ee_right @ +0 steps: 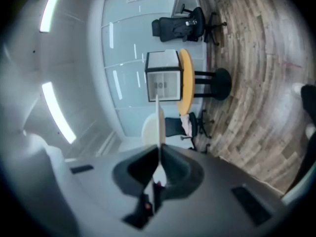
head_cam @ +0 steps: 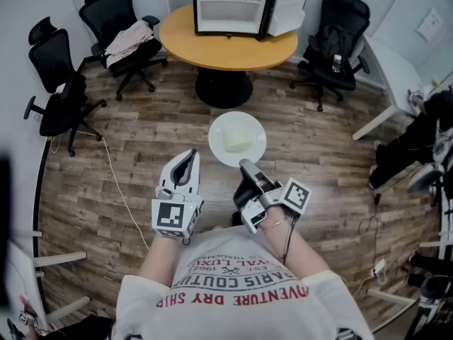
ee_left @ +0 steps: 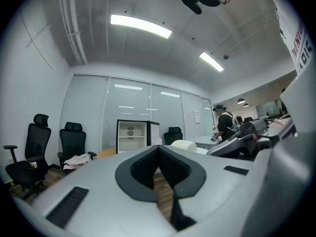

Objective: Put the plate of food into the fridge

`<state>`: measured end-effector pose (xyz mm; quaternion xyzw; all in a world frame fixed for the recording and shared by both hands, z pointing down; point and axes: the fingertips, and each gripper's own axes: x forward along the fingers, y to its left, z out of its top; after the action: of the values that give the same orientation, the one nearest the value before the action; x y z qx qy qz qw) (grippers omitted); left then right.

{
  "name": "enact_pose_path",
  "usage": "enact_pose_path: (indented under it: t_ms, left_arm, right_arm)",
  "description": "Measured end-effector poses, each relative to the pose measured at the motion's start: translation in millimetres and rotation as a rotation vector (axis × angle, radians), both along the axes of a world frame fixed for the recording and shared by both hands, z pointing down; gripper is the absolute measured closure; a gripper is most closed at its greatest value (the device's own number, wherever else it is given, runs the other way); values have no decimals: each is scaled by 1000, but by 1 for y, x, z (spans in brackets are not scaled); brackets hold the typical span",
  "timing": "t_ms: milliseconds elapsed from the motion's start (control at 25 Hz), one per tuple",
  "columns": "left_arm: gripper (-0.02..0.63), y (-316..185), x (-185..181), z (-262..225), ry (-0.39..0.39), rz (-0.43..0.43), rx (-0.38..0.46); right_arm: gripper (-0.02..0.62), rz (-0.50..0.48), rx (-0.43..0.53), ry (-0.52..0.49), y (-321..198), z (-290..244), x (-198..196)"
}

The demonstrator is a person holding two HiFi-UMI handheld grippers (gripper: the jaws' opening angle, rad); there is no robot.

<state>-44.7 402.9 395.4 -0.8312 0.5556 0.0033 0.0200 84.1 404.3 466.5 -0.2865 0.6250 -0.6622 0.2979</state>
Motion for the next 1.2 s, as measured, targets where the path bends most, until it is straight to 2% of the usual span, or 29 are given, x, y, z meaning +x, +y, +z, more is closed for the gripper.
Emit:
enact_pose_path:
  t_ms: [160,520,920,1200]
  left_arm:
    - [572,-2,3,-1,-35,4,15]
    - [572,-4,4,0,-22,14,-4]
    - [572,-16,-10,19,-15,-17,-39]
    - [572,-56,-22,17,-17,-48,-54]
  right_arm:
    - [557,1,11,6,-1,0,1]
    - [558,-7,8,24,-2,-1,-3]
    - [558,-29,-5,27,-15,6,-13]
    - [558,-61,-3,38,-64,12,-27]
